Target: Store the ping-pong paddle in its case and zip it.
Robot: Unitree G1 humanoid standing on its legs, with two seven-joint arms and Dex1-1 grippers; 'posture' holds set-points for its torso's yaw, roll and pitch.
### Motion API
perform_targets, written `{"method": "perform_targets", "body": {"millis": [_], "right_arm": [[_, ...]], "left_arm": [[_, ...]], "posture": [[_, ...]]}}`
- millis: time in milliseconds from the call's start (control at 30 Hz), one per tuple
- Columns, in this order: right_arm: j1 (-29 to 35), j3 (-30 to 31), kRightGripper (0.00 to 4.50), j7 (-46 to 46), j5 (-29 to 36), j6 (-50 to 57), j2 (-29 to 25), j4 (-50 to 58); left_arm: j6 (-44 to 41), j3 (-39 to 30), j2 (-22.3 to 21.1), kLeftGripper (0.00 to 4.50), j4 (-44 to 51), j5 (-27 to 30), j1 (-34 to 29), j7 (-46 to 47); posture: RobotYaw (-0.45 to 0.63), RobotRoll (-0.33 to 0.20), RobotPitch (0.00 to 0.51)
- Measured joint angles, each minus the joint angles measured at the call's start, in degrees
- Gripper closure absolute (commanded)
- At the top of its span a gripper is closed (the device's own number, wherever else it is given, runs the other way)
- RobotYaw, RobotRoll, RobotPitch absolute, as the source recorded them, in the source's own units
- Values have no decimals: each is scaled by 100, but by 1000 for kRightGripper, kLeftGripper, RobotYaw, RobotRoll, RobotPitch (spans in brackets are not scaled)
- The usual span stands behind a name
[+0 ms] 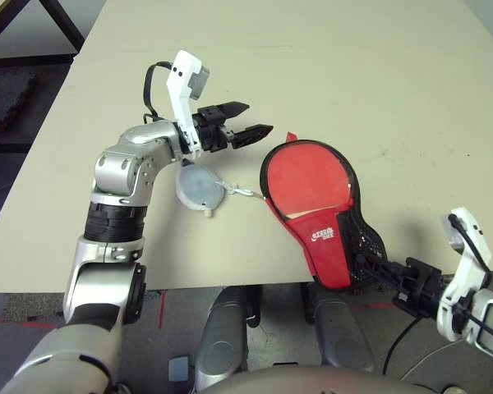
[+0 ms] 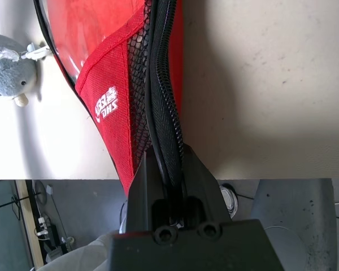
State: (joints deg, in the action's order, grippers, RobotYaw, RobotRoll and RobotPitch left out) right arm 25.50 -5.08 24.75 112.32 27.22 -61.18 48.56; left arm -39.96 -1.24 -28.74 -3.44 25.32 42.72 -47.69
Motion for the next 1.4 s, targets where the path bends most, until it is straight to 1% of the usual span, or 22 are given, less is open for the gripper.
{"method": "perform_targets", "body": {"millis": [67,133,200,300,367,433,500,533,600,667,700,733,800,833,867,900,933,967,1000,1067,1267,1400], "right_arm": [[-209,83,4488,24,1,2,-8,-92],[-409,145,3752,65,2,32,-12,-222],[-569,151,3237,58,3,146,-89,-332],[-608,26,2200,-237,4,548,-599,-542],[-474,-272,1520,-614,5,869,-972,-678],[-315,-573,873,-957,7,1096,-1176,-765],[-49,-1070,224,-1511,21,1545,-1507,-986],[57,-1373,14,-1780,30,1808,-1643,-1139],[137,-2034,14,-2241,31,2381,-1889,-1572],[-18,-2450,14,-2570,30,2841,-2119,-1978],[-311,-2483,14,-2631,23,2943,-2225,-2147],[-989,-2363,14,-2611,16,2872,-2328,-2346],[-2318,-1890,14,-2450,-1,2445,-2366,-2449],[-2958,-1504,14,-2342,-16,2310,-2278,-2371],[-3396,-1161,14,-2275,-72,2275,-2122,-2298],[-3879,-691,14,-2226,-282,2345,-1781,-2216],[-4384,-97,14,-2229,-730,2482,-1243,-2104],[-4684,374,14,-2289,-1143,2622,-904,-2024],[-4782,615,14,-2334,-1374,2706,-740,-1986],[-5181,1144,14,-2657,-2217,3021,-415,-1953],[-5633,1661,14,-3809,-3982,3256,-80,-1907],[-5873,1939,14,-4454,-4914,3256,102,-1894]], "left_arm": [[2,2,1,0,-10,0,3,-2],[4,8,10,0,-13,-1,9,-4],[6,10,13,0,-16,-2,10,-5],[13,13,28,0,-18,-2,16,-5],[21,13,30,0,-20,-5,18,-5],[29,14,33,0,-22,-7,20,-5],[42,13,32,0,-25,-12,25,-6],[49,15,33,0,-26,-13,26,-8],[55,14,32,0,-31,-17,31,-11],[67,14,30,0,-49,-26,35,-18],[74,9,19,0,-65,-30,36,-28],[89,11,20,0,-124,-48,57,-37],[129,40,60,0,-160,-60,100,-56],[153,64,88,0,-190,-65,130,-68],[180,82,101,0,-207,-71,144,-84],[203,97,98,0,-246,-83,160,-97],[225,117,112,0,-337,-96,201,-103],[241,142,133,0,-367,-99,219,-119],[246,170,155,0,-377,-101,242,-128],[265,192,153,0,-426,-104,285,-167],[365,201,64,0,-578,-123,369,-213],[397,201,44,0,-578,-123,381,-231]], "posture": [[-117,0,268],[-116,0,267],[-116,0,267],[-114,0,262],[-114,0,262],[-114,0,260],[-117,0,258],[-118,0,258],[-124,0,258],[-130,0,256],[-135,0,254],[-137,0,253],[-139,0,253],[-136,0,252],[-134,0,252],[-135,0,249],[-132,0,248],[-130,0,248],[-129,0,245],[-122,0,243],[-103,0,238],[-97,0,237]]}}
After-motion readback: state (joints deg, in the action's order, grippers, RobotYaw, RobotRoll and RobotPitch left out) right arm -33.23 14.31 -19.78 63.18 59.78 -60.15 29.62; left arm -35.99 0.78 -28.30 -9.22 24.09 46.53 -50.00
